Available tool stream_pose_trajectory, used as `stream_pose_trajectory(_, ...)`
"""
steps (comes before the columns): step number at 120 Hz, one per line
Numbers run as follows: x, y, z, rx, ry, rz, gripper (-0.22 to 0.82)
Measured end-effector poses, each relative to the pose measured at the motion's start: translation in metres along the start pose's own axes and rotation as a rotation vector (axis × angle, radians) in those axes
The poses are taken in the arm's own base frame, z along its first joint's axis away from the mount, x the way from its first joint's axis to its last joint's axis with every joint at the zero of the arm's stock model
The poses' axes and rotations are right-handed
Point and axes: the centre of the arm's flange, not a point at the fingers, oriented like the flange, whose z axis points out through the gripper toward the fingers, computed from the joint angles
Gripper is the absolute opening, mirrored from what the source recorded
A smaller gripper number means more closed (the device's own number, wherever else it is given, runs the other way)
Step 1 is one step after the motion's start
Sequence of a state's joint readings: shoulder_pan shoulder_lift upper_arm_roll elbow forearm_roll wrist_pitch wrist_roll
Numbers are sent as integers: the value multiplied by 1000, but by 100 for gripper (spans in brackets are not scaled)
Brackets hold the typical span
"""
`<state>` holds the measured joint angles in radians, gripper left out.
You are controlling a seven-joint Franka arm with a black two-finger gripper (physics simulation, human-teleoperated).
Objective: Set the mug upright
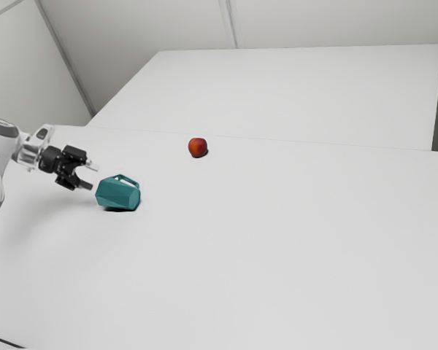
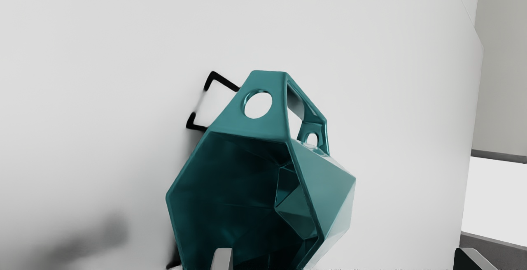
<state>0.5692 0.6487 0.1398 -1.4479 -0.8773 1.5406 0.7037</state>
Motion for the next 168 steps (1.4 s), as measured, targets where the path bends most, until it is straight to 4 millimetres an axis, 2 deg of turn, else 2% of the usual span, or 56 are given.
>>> stream_pose_trajectory(16, -2, -2, 6, -22, -24, -23, 58)
stream_pose_trajectory(68, 8, -9, 28, -42, -56, -52, 58)
stream_pose_trajectory(134, 11, -18, 54, -170, 42, -12, 57)
stream_pose_trajectory(143, 12, -17, 56, -179, 46, -3, 49)
stream_pose_trajectory(168, 13, -15, 57, -185, 52, 26, 8)
